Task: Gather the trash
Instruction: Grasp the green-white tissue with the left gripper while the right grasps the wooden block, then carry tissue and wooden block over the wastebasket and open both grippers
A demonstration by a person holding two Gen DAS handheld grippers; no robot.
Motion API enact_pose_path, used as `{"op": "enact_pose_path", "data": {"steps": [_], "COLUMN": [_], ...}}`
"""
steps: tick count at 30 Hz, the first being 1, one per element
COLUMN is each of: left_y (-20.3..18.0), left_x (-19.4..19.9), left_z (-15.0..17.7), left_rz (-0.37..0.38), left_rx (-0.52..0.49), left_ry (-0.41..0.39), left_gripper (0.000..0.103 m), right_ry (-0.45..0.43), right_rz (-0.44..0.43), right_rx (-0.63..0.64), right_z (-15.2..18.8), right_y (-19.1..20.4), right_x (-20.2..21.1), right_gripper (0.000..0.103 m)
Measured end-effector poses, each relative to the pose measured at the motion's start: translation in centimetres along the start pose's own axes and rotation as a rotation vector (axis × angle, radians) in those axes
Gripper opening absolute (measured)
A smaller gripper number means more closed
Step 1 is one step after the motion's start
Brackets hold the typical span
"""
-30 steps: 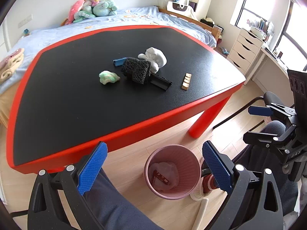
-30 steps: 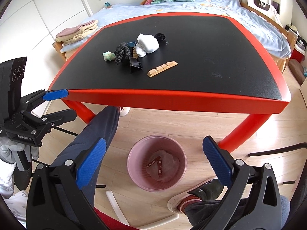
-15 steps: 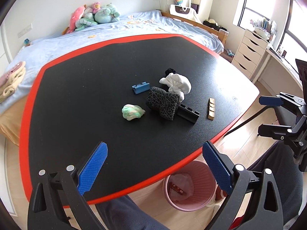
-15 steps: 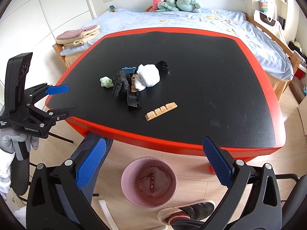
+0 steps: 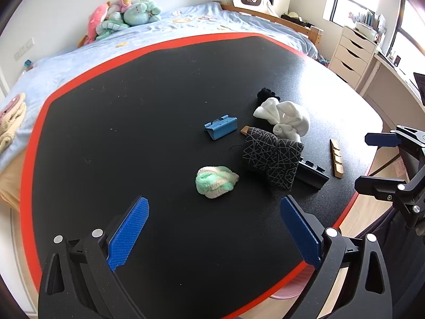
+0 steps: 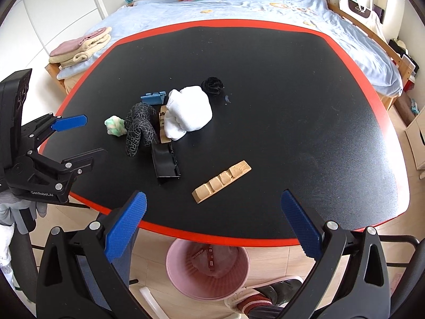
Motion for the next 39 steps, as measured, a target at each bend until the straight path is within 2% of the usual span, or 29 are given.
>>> {"op": "enact_pose_path", "data": {"steps": [8, 12, 16, 18, 20, 26, 31, 35, 39], "left_y": [0.3, 0.5, 0.6, 0.7, 0.8, 0.0, 0.1, 0.3, 0.5], "left_x": [-1.6, -1.9, -1.7, -1.4, -1.3, -1.4, -1.5, -1.3, -1.3], "left_z": [-0.2, -0.3, -0.6, -0.7, -0.8, -1.2, -1.3, -1.1, -0.9], "left_rz": [-0.007, -0.004, -0.029, -0.038, -0.041, -0.041, -0.042, -0.040, -0.032], "left_rx": [-0.027, -0.029, -0.031, -0.030, -0.030, -0.034, -0.021, -0.004, 0.021], "left_ry": [-0.011, -0.024, -0.041, -0.044, -0.045, -0.035, -0.024, -0.019, -0.016], "left_gripper": [0.095, 0.094, 0.077, 0.067, 0.052, 0.031, 0.027, 0.026, 0.026], "right_ry": [-0.004, 0.005, -0.005, -0.012, -0.016, -0.024, -0.024, -0.025, -0.029], "right_rz": [0.032, 0.046, 0.063, 0.070, 0.075, 0.084, 0.081, 0.071, 0.067], "right_rx": [-0.028, -0.031, -0.018, -0.014, -0.010, 0.015, 0.032, 0.048, 0.061], "right_z": [-0.5, -0.4, -0.4, -0.5, -0.6, -0.6, -0.7, -0.8, -0.9], "right_y": [-0.1, -0.3, -0.4, -0.5, -0.7, -1.0, -1.4, -1.2, -1.0], "right_x": [-1.6, -2.3, -2.4, -2.2, -2.1, -1.8, -1.8, -1.8, -1.8], "right_gripper": [0.099, 0.087, 0.081, 0.074, 0.064, 0.042, 0.023, 0.011, 0.011]}}
Point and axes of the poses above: each gripper's, at about its wrist camera, not at the fingertips, and x roughly against the way its jaws point, y to its left, z to its underside, the point moved 7 cm from there along -x, roughly the way its jaws point, and after that the axes turned 9 degrees about -x, right-handed, at the moved point
